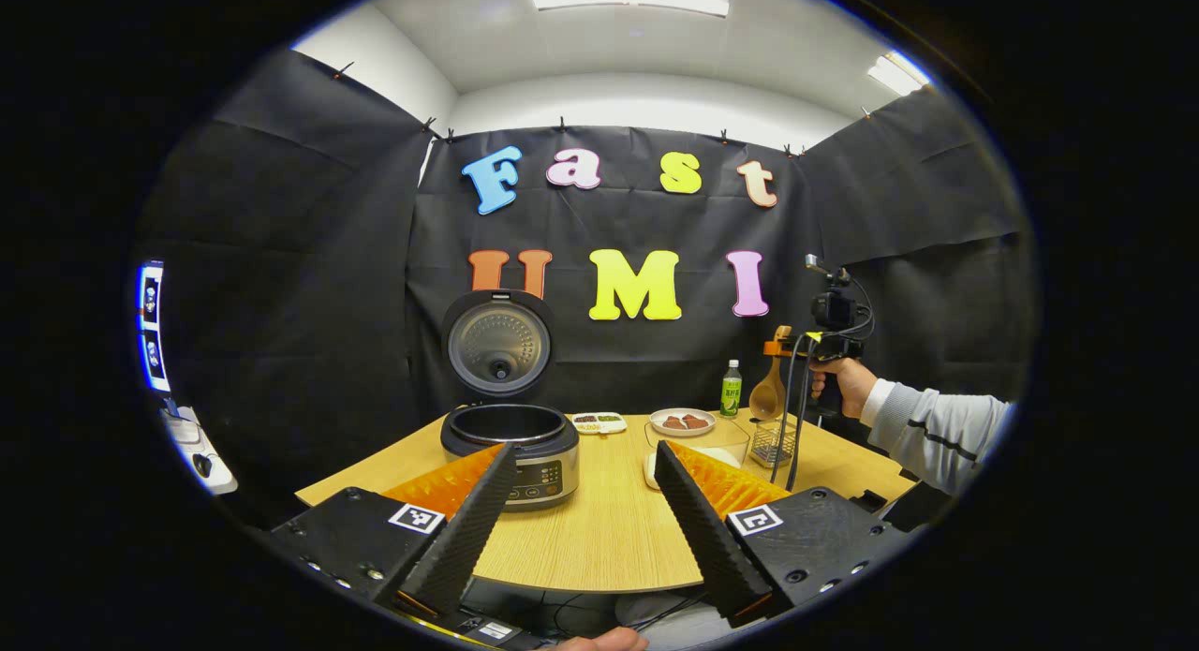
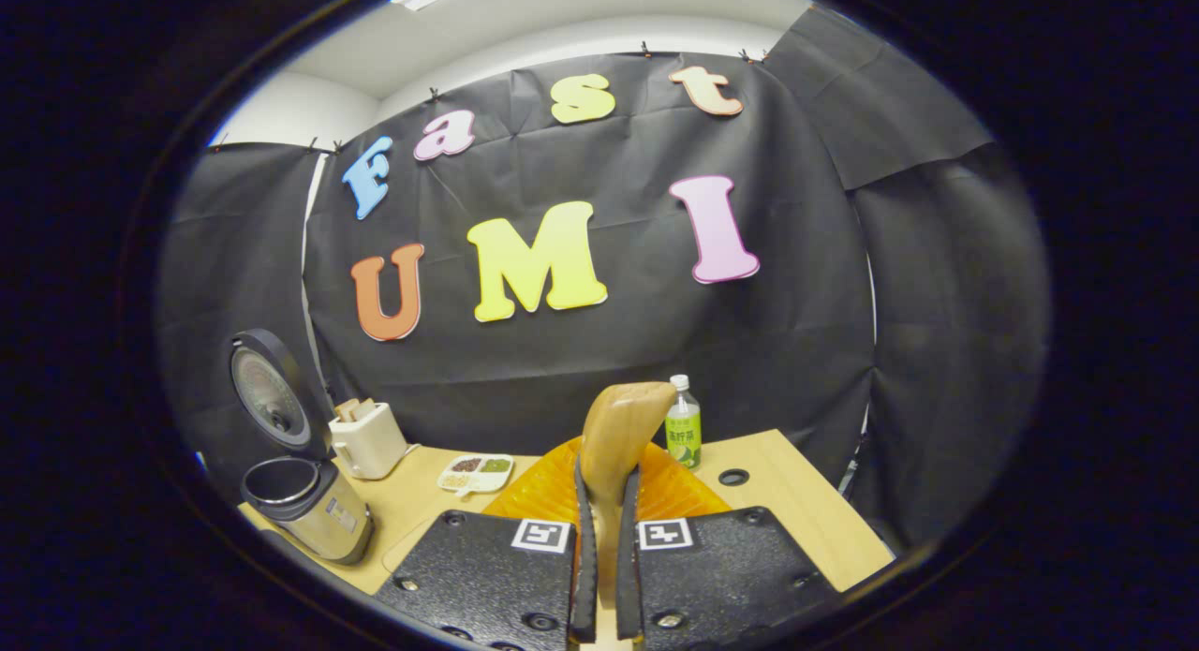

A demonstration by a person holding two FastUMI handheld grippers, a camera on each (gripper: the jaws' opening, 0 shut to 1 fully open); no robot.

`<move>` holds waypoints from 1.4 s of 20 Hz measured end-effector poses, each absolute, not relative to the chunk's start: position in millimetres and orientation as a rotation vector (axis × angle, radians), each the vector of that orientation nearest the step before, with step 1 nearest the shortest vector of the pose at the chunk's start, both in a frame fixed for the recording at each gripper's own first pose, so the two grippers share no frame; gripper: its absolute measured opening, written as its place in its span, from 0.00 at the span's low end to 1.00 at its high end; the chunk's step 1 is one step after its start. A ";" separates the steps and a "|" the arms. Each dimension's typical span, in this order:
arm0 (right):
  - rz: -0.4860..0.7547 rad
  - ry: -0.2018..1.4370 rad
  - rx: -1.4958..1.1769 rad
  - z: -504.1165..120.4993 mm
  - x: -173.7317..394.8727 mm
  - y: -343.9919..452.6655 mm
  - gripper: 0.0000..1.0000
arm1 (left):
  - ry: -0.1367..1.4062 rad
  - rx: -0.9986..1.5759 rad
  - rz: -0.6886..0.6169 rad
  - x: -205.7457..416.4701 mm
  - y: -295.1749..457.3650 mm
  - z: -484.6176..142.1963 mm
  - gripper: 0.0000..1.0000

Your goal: Close the left gripper, press the button to open the rice cooker; take a wooden spoon from the chopstick holder with the right hand, scoop a spoonful of rice and pour it into the rice cooker, then put the wooden spoon back into the chopstick holder.

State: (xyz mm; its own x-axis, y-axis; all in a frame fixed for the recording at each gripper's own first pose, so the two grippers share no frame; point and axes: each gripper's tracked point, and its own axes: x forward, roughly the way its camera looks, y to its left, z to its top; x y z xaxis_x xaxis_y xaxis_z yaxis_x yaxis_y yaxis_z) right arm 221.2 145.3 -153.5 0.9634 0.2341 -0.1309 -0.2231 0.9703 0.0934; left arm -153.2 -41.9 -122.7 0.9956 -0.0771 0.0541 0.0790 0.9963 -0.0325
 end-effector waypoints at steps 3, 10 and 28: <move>0.255 0.122 0.055 -157.2 219.0 184.3 0.13 | -0.076 -0.036 -0.060 -157.7 -32.6 -119.3 0.95; 0.241 0.206 0.034 -227.1 228.2 234.2 0.13 | -0.075 -0.012 -0.030 -165.3 -10.0 -125.6 0.94; 0.387 0.422 0.250 -293.3 223.6 261.1 0.13 | -0.024 -0.041 -0.039 -163.5 -2.7 -145.2 0.94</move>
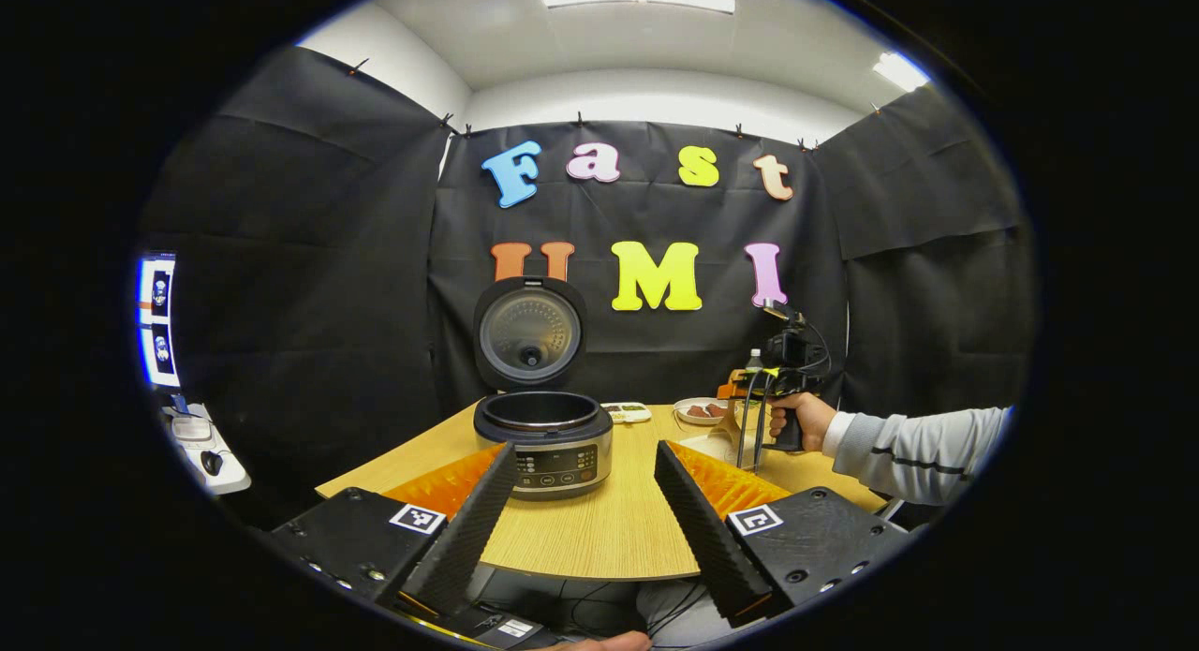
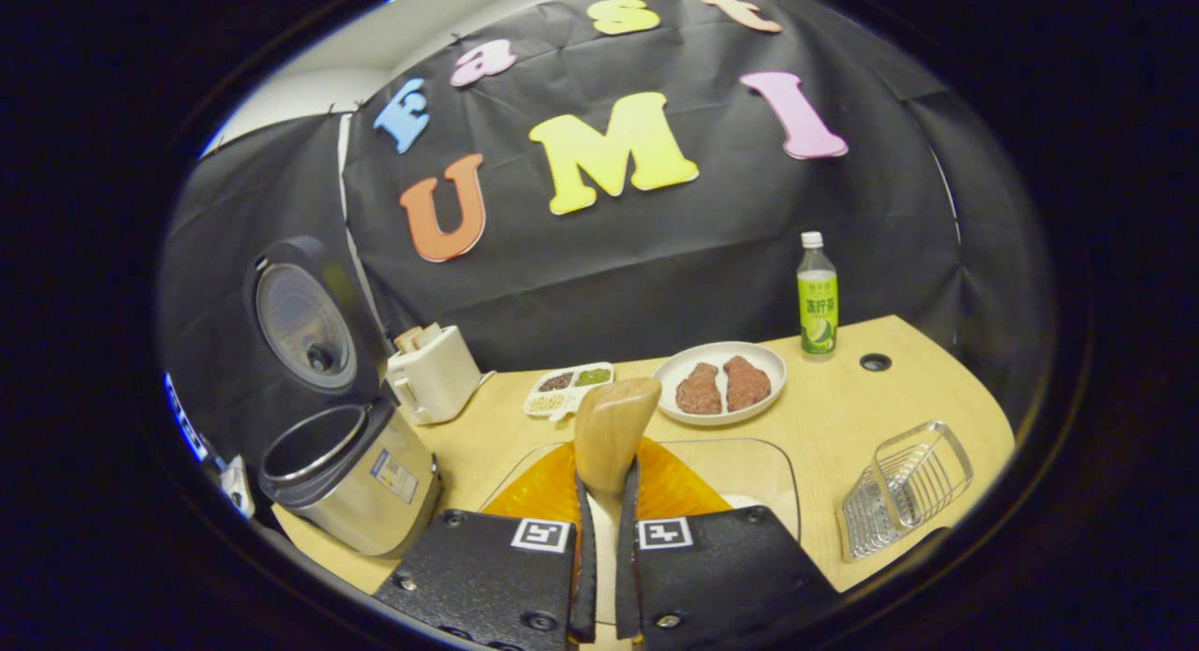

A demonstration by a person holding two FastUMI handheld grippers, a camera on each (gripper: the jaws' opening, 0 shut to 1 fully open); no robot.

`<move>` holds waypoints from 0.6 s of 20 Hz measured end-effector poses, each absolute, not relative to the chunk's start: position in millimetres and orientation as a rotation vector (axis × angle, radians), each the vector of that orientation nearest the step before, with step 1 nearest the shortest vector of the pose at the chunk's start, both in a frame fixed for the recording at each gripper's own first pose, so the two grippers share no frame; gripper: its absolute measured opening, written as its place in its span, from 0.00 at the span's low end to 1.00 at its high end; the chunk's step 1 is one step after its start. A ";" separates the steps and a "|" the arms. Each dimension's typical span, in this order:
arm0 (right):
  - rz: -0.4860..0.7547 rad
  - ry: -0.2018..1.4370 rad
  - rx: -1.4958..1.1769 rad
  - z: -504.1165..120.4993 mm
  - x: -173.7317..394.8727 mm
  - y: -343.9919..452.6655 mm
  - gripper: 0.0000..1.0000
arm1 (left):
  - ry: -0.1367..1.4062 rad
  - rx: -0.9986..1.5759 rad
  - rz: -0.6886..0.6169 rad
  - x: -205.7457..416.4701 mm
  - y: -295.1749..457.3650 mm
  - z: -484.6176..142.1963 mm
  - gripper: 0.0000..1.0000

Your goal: Close the left gripper, press the button to open the rice cooker; take a wooden spoon from the chopstick holder with the right hand, scoop a spoonful of rice and pour it into the rice cooker, then put the wooden spoon back into the chopstick holder.

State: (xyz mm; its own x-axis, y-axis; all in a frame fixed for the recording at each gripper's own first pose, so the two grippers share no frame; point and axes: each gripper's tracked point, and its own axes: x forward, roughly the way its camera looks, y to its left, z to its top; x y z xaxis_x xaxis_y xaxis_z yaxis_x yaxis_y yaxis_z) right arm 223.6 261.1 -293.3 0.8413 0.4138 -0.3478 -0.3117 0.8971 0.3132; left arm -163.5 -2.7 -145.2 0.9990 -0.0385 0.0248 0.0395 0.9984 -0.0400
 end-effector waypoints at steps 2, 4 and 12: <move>0.368 0.452 0.373 -291.8 227.8 250.1 0.13 | -0.018 -0.034 -0.036 -163.6 -2.6 -146.5 0.94; 0.354 0.468 0.474 -287.4 231.4 241.0 0.13 | -0.015 -0.020 -0.028 -164.1 -1.6 -147.0 0.94; 0.347 0.429 0.842 -246.5 236.6 199.2 0.13 | -0.027 0.009 -0.025 -168.0 -4.5 -140.4 0.94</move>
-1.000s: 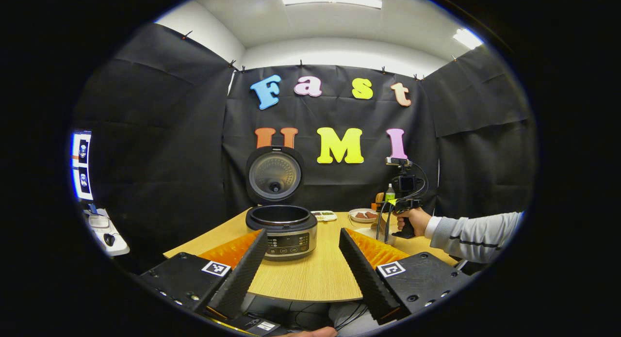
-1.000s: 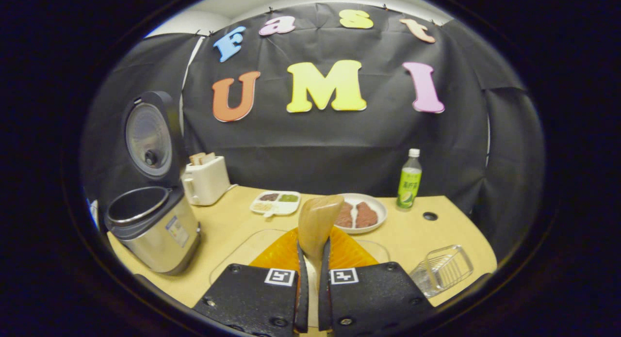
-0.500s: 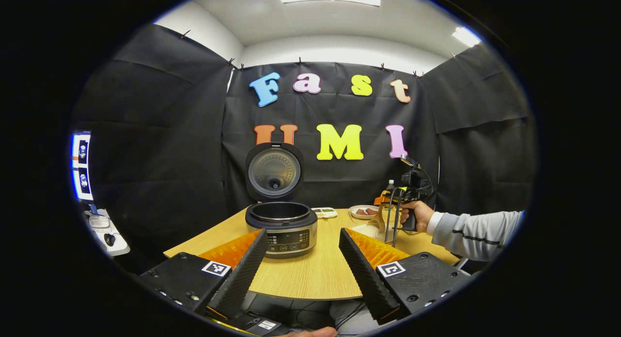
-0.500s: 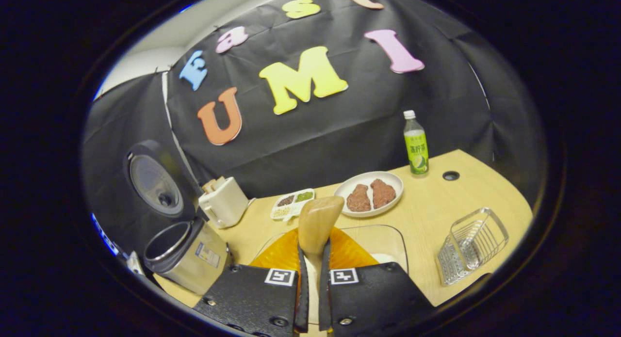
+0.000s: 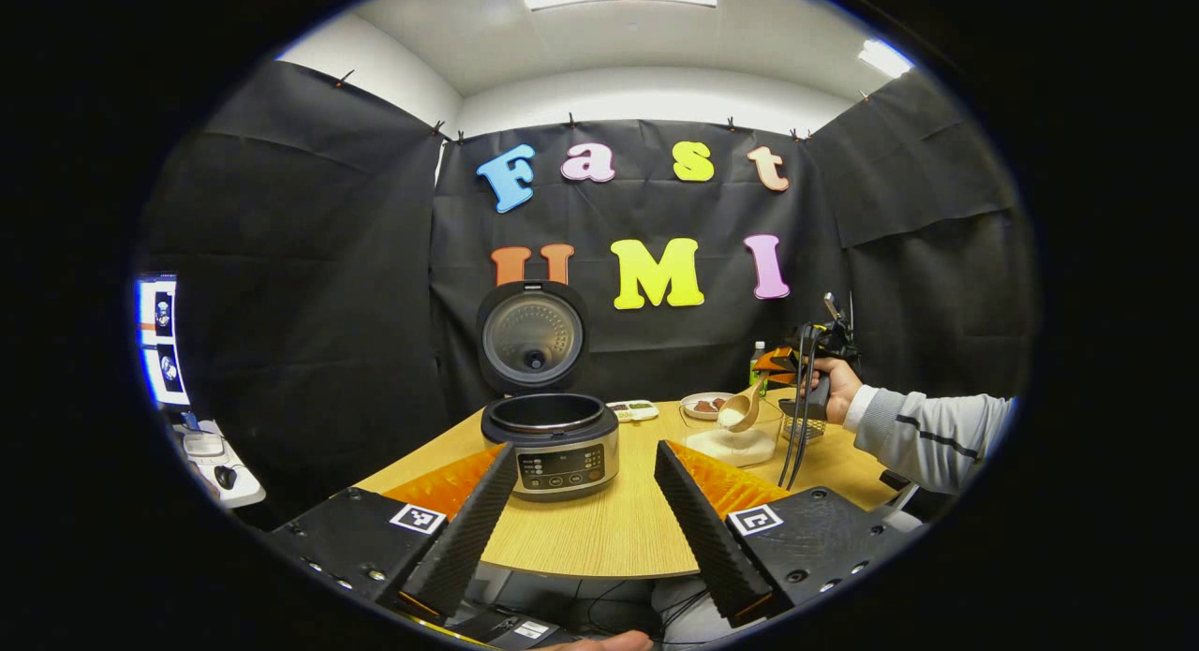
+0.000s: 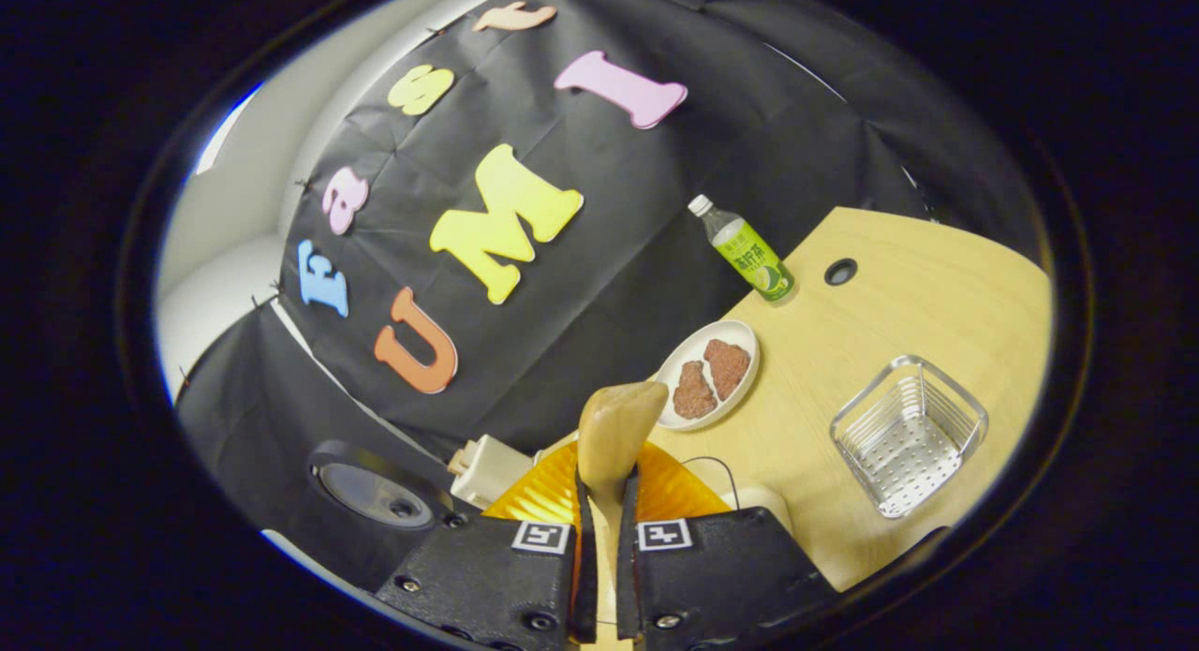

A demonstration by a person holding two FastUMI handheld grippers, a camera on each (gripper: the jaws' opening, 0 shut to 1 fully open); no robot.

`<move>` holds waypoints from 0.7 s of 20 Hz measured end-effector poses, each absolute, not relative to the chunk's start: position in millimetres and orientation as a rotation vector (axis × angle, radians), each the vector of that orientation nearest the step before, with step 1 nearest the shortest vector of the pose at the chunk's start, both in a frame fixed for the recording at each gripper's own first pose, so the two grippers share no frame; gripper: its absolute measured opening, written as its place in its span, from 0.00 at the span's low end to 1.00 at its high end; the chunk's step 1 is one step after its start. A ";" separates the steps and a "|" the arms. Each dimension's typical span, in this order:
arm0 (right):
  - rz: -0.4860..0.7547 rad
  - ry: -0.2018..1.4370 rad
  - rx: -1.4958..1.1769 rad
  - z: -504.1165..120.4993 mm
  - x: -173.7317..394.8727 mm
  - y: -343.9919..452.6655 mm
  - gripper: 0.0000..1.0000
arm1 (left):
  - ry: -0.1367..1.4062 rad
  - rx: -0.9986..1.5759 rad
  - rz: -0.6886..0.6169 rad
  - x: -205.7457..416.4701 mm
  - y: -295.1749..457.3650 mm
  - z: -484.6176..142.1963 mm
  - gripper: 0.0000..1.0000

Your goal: Close the left gripper, press the button to open the rice cooker; take a wooden spoon from the chopstick holder with the right hand, scoop a spoonful of rice and pour it into the rice cooker, then put the wooden spoon back into the chopstick holder.

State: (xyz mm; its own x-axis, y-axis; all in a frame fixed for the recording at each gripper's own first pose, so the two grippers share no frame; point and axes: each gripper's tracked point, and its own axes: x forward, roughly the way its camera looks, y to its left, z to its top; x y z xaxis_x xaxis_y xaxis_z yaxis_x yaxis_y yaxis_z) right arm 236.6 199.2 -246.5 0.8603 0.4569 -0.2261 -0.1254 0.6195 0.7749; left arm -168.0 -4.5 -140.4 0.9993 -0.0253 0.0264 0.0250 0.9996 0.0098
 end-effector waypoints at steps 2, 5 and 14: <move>0.351 0.435 0.927 -246.1 235.7 199.5 0.13 | -0.027 0.012 -0.032 -167.6 -6.7 -138.6 0.94; 0.340 0.438 1.123 -244.7 236.3 191.1 0.13 | -0.032 0.030 -0.025 -169.0 -5.1 -135.2 0.94; 0.245 0.492 1.662 -236.0 234.2 226.0 0.13 | -0.067 0.033 -0.033 -186.7 5.4 -114.8 0.94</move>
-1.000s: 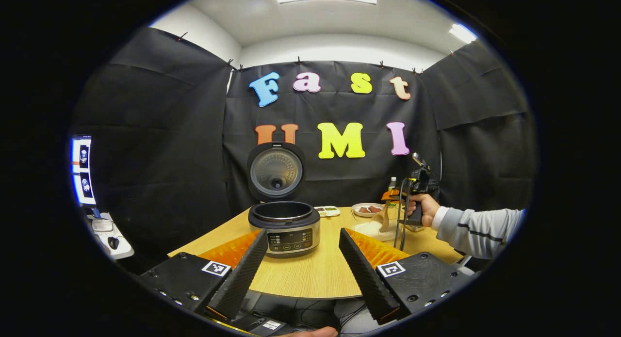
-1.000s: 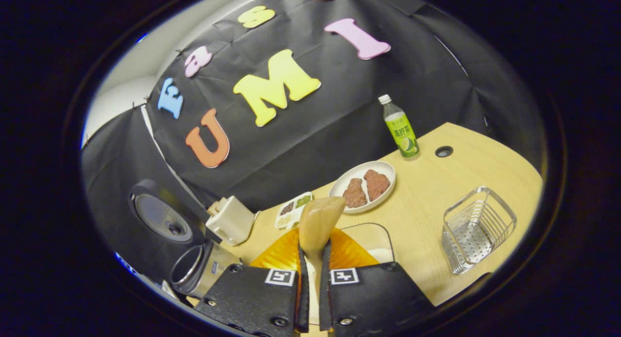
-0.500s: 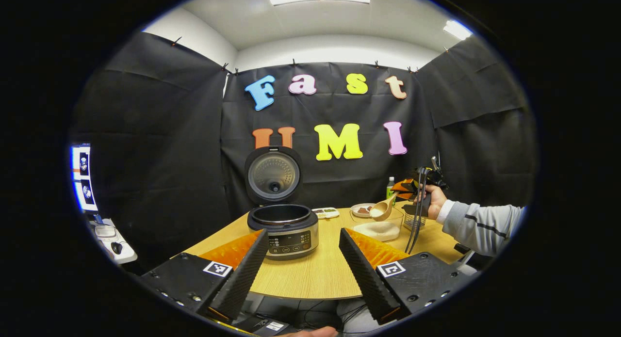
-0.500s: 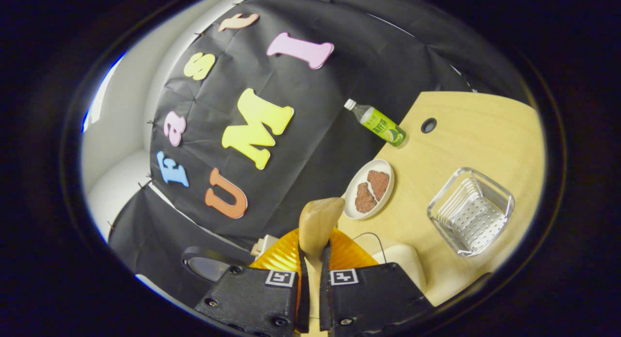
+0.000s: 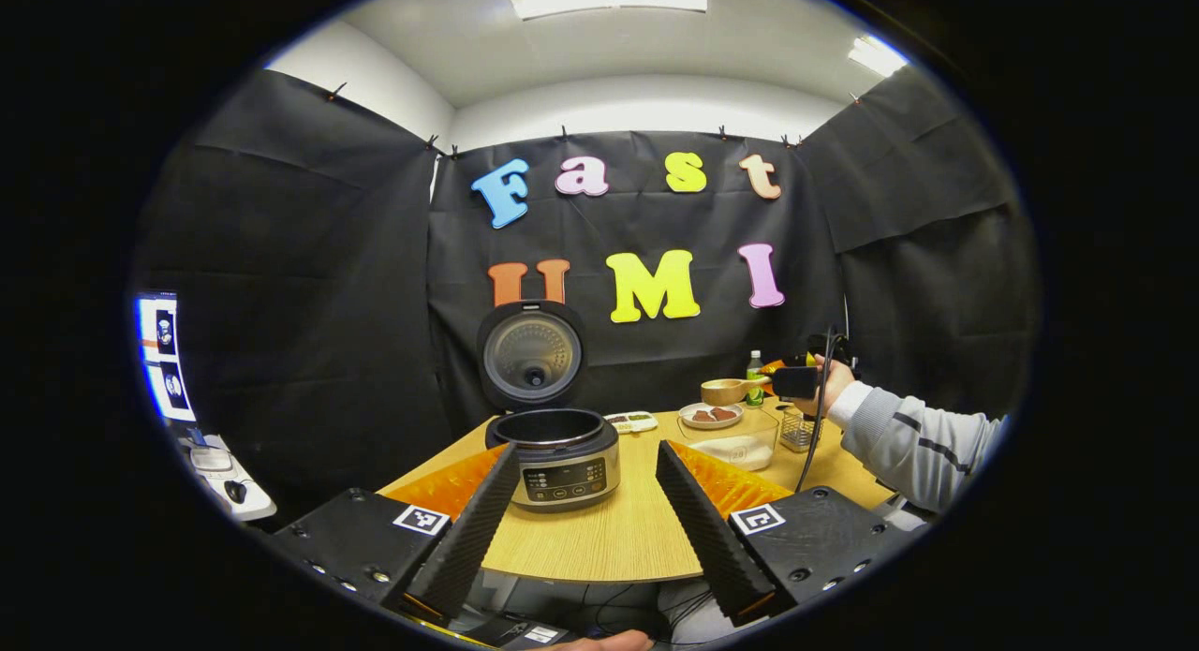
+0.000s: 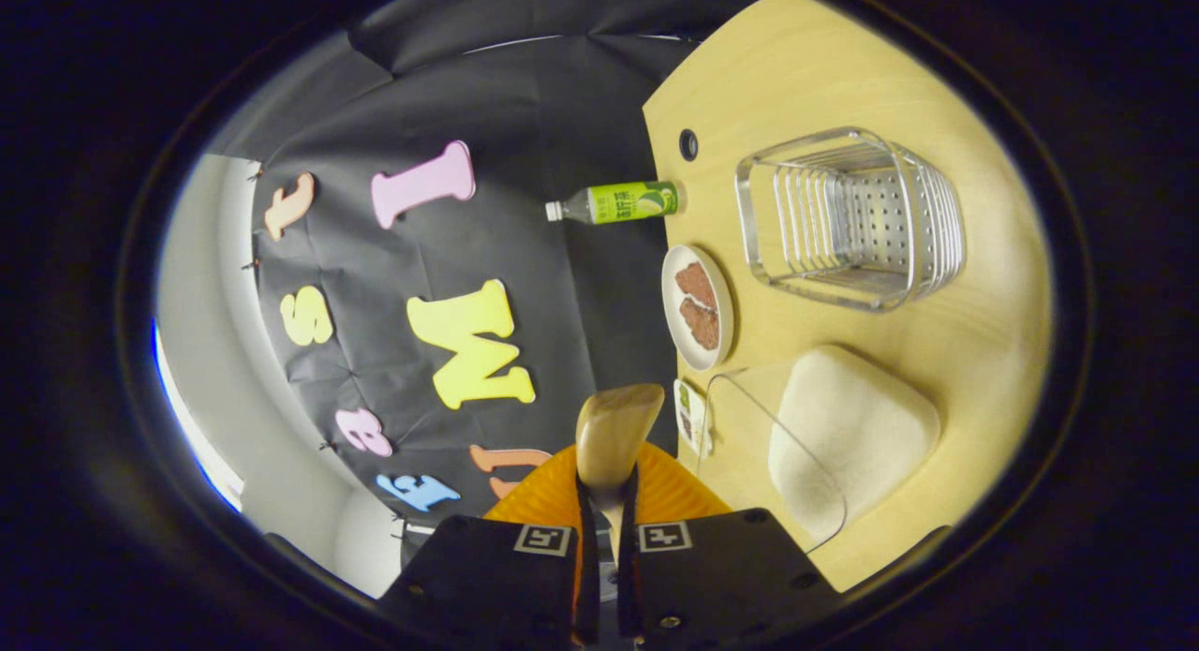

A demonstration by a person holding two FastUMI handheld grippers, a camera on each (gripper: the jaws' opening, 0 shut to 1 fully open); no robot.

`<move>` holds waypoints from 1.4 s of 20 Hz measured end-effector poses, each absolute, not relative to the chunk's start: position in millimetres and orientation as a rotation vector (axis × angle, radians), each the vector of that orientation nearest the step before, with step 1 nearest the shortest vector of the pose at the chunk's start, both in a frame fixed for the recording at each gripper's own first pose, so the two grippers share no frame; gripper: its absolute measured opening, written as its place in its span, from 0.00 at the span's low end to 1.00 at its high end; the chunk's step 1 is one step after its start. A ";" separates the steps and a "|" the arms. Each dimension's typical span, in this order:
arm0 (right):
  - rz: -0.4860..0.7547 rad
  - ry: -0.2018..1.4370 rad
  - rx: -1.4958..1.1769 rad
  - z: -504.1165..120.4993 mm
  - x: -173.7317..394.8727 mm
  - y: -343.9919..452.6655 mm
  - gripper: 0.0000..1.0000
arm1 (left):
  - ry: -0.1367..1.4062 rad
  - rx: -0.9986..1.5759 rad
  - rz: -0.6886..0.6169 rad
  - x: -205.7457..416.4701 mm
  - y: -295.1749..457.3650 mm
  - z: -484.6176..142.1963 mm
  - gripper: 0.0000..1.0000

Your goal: Close the left gripper, press the button to open the rice cooker; take a wooden spoon from the chopstick holder with the right hand, scoop a spoonful of rice and pour it into the rice cooker, then put the wooden spoon back into the chopstick holder.

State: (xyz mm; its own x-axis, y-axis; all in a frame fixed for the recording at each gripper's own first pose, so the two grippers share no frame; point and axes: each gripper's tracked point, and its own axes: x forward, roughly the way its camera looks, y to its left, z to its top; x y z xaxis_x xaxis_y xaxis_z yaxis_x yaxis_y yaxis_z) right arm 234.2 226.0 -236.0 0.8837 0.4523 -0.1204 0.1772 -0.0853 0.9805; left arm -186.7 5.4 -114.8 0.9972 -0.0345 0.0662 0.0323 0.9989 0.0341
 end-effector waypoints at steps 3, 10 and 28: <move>0.296 0.511 1.683 -211.8 217.7 251.6 0.13 | -0.073 0.049 -0.008 -188.8 19.5 -112.3 0.94; 0.352 0.542 1.615 -182.5 202.4 322.3 0.13 | -0.073 0.022 0.021 -208.0 51.1 -114.1 0.94; 0.431 0.463 0.817 -115.3 180.6 520.4 0.13 | -0.100 -0.098 0.041 -249.1 123.1 -127.0 0.95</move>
